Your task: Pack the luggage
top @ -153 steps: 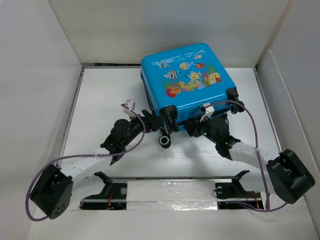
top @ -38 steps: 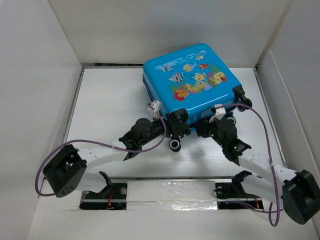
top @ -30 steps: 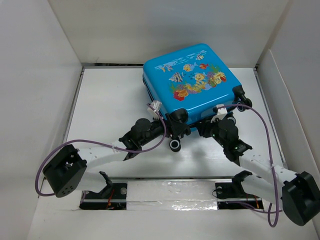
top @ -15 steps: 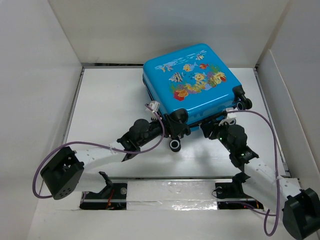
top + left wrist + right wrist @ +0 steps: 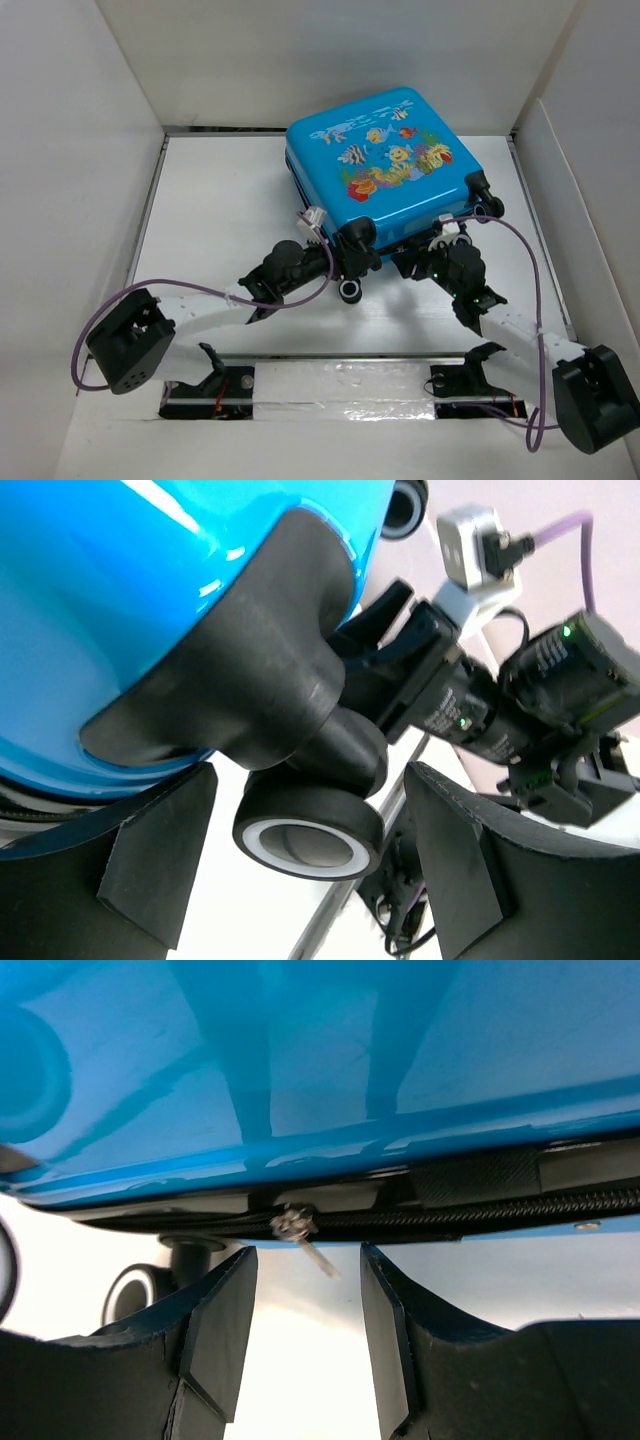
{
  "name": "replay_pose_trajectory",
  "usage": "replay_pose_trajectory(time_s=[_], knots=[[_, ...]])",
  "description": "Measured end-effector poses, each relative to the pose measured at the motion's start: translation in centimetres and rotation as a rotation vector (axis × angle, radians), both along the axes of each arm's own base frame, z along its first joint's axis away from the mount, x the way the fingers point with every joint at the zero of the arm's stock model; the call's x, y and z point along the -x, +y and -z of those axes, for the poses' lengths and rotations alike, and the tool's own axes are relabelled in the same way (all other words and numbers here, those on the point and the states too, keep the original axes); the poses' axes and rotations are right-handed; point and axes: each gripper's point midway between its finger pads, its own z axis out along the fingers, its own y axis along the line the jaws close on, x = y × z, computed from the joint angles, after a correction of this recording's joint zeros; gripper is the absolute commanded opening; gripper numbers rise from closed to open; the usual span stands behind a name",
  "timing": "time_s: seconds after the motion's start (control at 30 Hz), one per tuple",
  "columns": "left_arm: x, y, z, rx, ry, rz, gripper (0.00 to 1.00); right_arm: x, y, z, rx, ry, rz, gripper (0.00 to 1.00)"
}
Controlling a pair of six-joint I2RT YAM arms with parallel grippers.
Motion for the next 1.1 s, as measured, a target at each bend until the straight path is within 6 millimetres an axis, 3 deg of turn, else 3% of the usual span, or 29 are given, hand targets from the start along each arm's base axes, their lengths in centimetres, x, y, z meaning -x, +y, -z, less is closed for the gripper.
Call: replay_pose_trajectory(time_s=[0.13, 0.3, 0.4, 0.43, 0.47, 0.53, 0.63, 0.9, 1.1], knots=[[0.3, -0.3, 1.0, -0.018, 0.019, 0.014, 0.7, -0.7, -0.1, 1.0, 0.017, 0.036, 0.0, 0.5], [0.3, -0.6, 1.3, -0.018, 0.025, 0.017, 0.58, -0.9, -0.1, 0.9, 0.012, 0.028, 0.002, 0.25], [0.4, -1.0, 0.8, 0.005, 0.017, 0.031, 0.44, -0.9, -0.2, 0.4, 0.006, 0.013, 0.008, 0.11], [0.5, -1.1, 0.9, 0.008, 0.018, 0.034, 0.33, -0.9, -0.2, 0.2, 0.005, 0.006, 0.008, 0.04], [0.5, -1.2, 0.9, 0.015, 0.019, 0.037, 0.27, -0.9, -0.2, 0.1, 0.004, 0.003, 0.01, 0.01], [0.4, -1.4, 0.9, 0.022, 0.02, 0.04, 0.14, -0.9, -0.3, -0.2, 0.005, -0.004, 0.015, 0.0], [0.4, -1.4, 0.8, 0.024, 0.022, 0.038, 0.02, -0.9, -0.5, -0.2, 0.008, -0.002, 0.024, 0.0], [0.6, -0.6, 0.3, 0.018, 0.019, 0.007, 0.0, -0.4, -1.6, -0.3, 0.033, 0.021, 0.091, 0.0], [0.8, 0.7, -0.2, 0.0, 0.012, -0.019, 0.0, -0.7, -3.8, -0.2, 0.06, 0.037, 0.211, 0.0]])
